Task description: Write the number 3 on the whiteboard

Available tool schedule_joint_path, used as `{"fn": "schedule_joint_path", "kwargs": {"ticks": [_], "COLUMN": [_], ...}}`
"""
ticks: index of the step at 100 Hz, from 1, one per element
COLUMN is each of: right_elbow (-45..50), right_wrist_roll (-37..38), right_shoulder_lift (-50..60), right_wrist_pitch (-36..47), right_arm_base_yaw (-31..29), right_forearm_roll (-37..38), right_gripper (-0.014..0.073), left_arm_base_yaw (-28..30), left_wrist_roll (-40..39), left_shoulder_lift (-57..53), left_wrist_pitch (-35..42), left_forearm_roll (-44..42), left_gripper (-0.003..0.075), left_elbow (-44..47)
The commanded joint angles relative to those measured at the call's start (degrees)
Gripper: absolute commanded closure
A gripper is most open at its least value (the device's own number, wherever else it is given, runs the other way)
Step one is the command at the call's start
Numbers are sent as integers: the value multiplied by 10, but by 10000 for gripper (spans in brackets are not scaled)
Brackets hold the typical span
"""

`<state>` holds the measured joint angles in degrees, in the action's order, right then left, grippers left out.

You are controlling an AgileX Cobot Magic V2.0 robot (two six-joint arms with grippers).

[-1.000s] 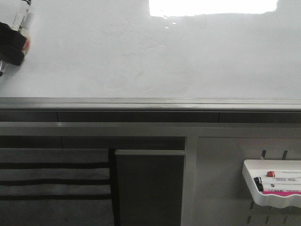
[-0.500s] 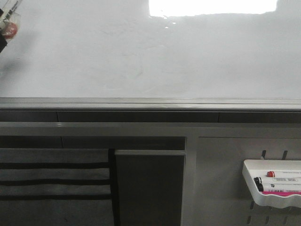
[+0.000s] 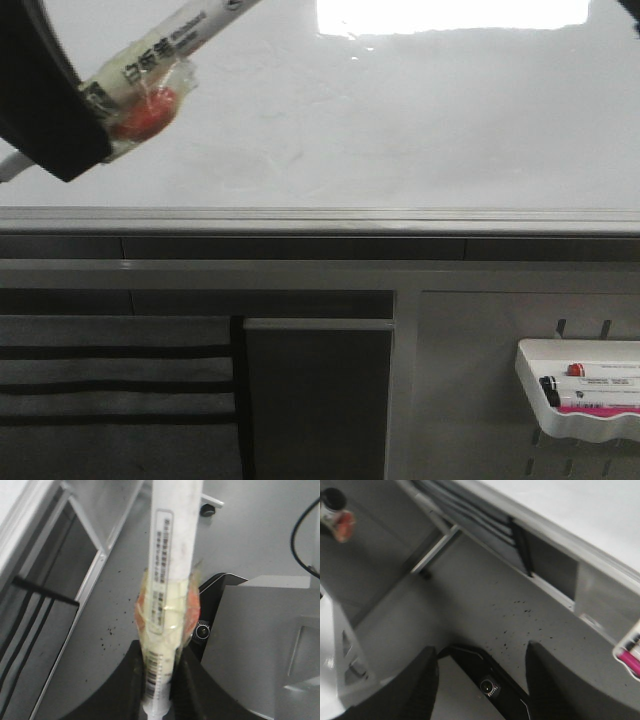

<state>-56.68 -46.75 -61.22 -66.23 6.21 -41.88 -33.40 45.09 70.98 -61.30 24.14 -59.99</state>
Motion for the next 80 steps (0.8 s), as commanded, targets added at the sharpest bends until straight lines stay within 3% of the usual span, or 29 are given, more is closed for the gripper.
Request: {"fn": "schedule_joint_path", "kwargs": {"ticks": [1, 16, 37, 61, 80], "right_elbow": [-46, -101, -154, -173, -175], "right_wrist_roll": [-77, -148, -160, -165, -165], "right_shoulder_lift": [-31, -77, -122, -155, -168], "right_wrist_pitch": [-33, -33, 8, 43, 61], "right_arm_base_yaw": [48, 146, 245, 297, 305], "right_forearm_roll": [-42, -30, -3, 22, 22], "right_gripper": [251, 251, 251, 251, 256], "left_arm_base_yaw": [-34, -67, -72, -72, -72], "left_wrist_roll": [24, 34, 44, 46, 47], "left_shoulder_lift": [-15, -15, -15, -15, -15], "left_wrist_pitch": [10, 21, 35, 38, 38], "left_forearm_roll": [36, 36, 36, 36, 36], "left_gripper": [741, 741, 741, 741, 741], "left_elbow": [-19, -19, -19, -19, -19]}}
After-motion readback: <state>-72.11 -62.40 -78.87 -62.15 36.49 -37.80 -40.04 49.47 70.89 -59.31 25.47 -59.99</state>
